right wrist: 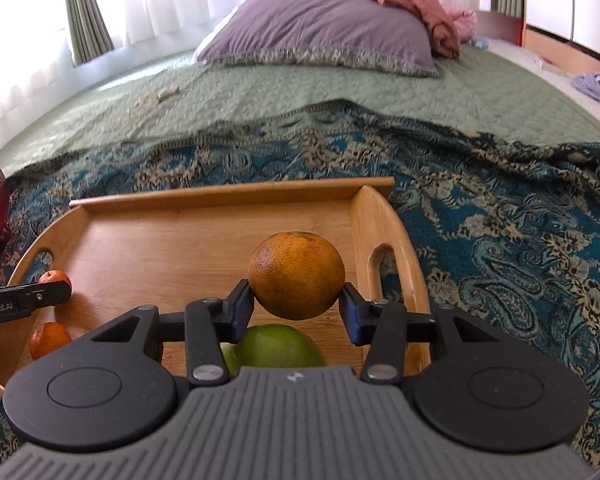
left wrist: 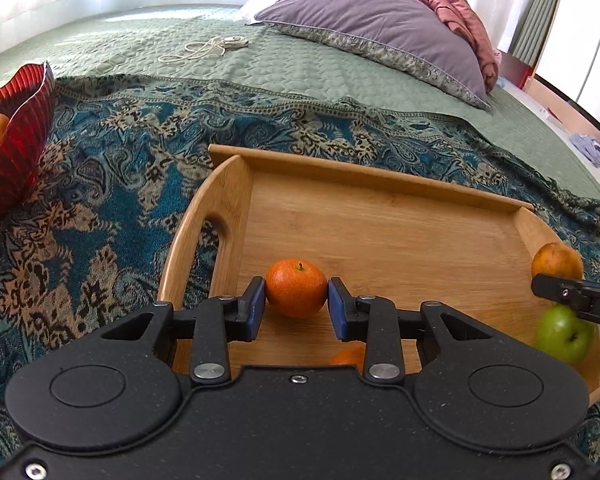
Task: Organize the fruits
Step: 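Lift and carry the mandarin and large orange over the wooden tray, then lower the mandarin and orange onto the tray and open both grippers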
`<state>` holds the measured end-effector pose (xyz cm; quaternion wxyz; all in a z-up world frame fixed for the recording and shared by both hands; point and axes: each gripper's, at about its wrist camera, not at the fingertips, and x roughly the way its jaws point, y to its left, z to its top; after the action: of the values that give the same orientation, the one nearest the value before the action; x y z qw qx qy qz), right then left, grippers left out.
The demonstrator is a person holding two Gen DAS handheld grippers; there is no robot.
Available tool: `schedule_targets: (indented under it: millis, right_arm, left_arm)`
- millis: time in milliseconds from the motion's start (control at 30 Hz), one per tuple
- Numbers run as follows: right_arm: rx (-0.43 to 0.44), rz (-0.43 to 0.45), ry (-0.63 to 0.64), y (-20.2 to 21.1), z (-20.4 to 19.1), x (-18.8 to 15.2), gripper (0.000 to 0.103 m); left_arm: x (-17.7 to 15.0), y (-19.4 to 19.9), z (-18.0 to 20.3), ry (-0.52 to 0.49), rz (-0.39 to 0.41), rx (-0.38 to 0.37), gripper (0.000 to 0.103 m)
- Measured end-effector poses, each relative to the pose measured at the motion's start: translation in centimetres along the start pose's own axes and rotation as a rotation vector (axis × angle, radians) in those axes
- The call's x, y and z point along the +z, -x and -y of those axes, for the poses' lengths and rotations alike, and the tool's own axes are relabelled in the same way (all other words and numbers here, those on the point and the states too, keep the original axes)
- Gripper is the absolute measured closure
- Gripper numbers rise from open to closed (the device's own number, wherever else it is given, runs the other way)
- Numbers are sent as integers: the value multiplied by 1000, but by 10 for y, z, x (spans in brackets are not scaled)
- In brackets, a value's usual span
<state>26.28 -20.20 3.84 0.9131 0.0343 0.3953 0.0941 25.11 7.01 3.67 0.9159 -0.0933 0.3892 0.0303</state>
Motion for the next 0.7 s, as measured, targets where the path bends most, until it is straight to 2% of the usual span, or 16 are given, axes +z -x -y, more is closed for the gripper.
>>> schedule_targets:
  millis: [267, 700]
  right_arm:
    - [-26, -100, 30, -17, -12, 7, 53]
    - [-43, -106, 39, -23, -14, 9, 52]
  left_arm:
    - [7, -5, 3, -3, -18, -3, 71]
    - [5, -4, 2, -17, -6, -14, 71]
